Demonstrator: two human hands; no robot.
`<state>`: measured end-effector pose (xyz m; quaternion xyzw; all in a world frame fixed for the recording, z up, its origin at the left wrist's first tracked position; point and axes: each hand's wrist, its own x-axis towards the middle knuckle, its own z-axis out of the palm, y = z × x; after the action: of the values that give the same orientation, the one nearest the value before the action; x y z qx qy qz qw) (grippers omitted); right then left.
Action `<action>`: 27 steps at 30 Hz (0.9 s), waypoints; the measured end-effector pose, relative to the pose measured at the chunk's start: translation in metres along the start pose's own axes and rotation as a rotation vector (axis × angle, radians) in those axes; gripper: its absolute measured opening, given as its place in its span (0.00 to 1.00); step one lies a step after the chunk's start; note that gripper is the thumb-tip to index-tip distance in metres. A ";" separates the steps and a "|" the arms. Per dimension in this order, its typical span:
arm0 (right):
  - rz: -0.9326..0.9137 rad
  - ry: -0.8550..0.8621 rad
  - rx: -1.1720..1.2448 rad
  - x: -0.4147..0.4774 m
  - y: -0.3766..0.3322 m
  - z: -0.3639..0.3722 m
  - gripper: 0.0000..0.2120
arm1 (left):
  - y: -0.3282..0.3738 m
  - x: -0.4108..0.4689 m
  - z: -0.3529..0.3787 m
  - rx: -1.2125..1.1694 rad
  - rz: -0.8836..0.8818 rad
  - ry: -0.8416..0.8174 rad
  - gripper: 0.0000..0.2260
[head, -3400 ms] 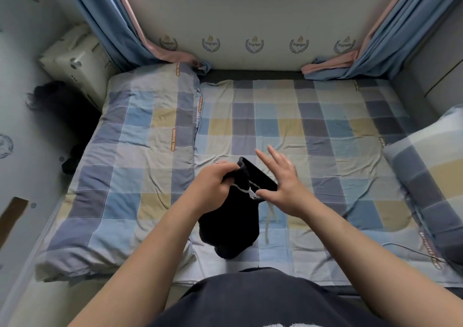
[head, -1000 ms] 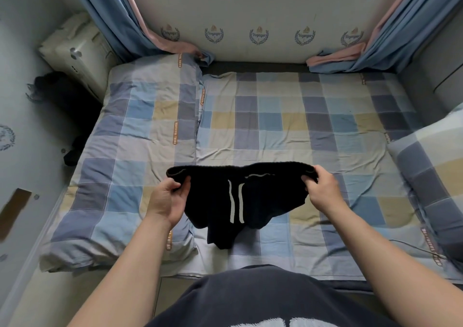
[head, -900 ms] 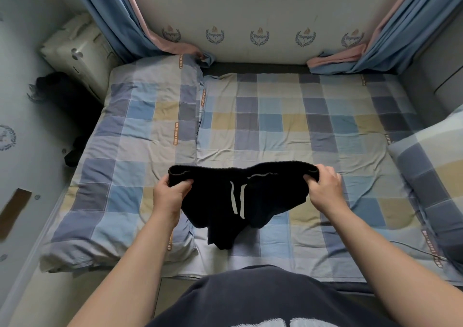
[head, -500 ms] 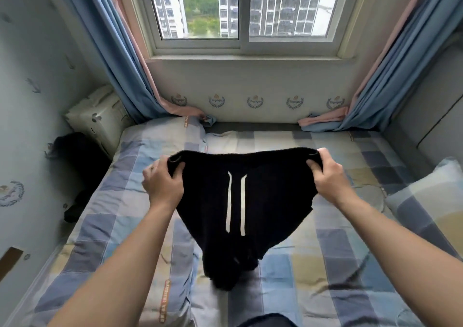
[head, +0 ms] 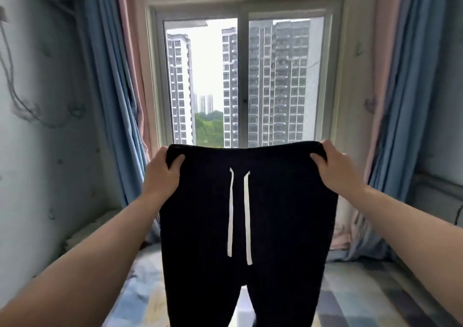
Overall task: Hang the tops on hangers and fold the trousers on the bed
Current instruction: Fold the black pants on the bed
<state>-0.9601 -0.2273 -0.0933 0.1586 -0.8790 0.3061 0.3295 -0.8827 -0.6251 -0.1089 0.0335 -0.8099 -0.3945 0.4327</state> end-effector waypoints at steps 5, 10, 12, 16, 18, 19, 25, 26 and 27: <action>-0.023 0.074 -0.048 0.063 -0.044 -0.046 0.08 | 0.057 0.069 -0.020 -0.070 -0.119 0.032 0.12; 0.024 0.109 0.100 0.115 -0.094 -0.084 0.10 | 0.099 0.117 -0.038 -0.247 -0.473 -0.062 0.20; 0.104 0.068 0.192 0.129 -0.111 -0.094 0.13 | 0.116 0.123 -0.040 -0.394 -0.580 -0.153 0.17; 0.220 -0.041 0.480 0.136 -0.146 -0.108 0.07 | 0.153 0.124 -0.034 -0.611 -0.602 -0.305 0.13; 0.239 -0.086 0.564 0.133 -0.162 -0.111 0.06 | 0.172 0.121 -0.029 -0.677 -0.548 -0.348 0.13; 0.241 -0.107 0.601 0.131 -0.169 -0.111 0.07 | 0.183 0.117 -0.027 -0.700 -0.510 -0.386 0.14; 0.135 -0.198 0.780 0.115 -0.200 -0.110 0.05 | 0.228 0.095 -0.016 -0.865 -0.373 -0.473 0.09; 0.116 -0.188 0.796 0.113 -0.205 -0.109 0.05 | 0.232 0.093 -0.014 -0.863 -0.349 -0.473 0.09; 0.101 -0.173 0.805 0.112 -0.209 -0.109 0.04 | 0.235 0.091 -0.013 -0.844 -0.321 -0.478 0.09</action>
<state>-0.8889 -0.3249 0.1380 0.2568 -0.7203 0.6265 0.1508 -0.8626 -0.5078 0.1132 -0.1115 -0.6411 -0.7453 0.1451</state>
